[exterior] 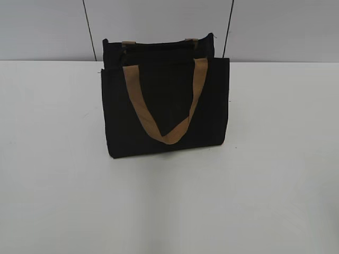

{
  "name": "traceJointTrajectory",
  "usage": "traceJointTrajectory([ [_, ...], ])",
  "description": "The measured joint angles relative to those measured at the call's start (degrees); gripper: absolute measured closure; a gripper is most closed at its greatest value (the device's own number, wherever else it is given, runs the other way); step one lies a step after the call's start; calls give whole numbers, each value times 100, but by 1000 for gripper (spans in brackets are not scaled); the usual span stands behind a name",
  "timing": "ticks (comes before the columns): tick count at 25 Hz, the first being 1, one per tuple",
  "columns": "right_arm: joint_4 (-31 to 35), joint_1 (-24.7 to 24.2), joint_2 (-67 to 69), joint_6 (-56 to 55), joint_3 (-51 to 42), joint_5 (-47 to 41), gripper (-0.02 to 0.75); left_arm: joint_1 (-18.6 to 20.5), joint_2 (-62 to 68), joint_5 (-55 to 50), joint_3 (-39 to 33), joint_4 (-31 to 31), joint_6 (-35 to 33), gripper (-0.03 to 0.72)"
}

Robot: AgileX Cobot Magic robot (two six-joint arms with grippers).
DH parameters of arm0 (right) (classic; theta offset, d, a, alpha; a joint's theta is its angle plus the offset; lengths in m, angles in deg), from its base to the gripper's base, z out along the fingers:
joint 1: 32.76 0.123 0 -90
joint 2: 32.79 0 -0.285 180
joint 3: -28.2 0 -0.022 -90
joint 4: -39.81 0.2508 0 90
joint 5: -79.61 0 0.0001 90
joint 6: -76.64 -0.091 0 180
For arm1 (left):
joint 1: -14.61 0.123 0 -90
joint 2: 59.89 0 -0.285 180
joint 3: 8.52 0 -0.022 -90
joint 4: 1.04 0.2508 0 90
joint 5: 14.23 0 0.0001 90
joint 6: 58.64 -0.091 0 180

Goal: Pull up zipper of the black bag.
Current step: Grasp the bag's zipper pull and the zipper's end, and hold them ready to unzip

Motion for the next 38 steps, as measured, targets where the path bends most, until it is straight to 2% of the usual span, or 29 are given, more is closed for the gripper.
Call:
traceJointTrajectory([
  [29, 0, 0, 0, 0, 0, 0, 329, 0, 0, 27, 29, 42, 0, 441],
  [31, 0, 0, 0, 0, 0, 0, 329, 0, 0, 345, 134, 147, 0, 395],
  [36, 0, 0, 0, 0, 0, 0, 329, 0, 23, 1407, 222, 551, 0, 114],
  [38, 0, 0, 0, 0, 0, 0, 329, 0, 162, 1690, 222, 616, 0, 83],
])
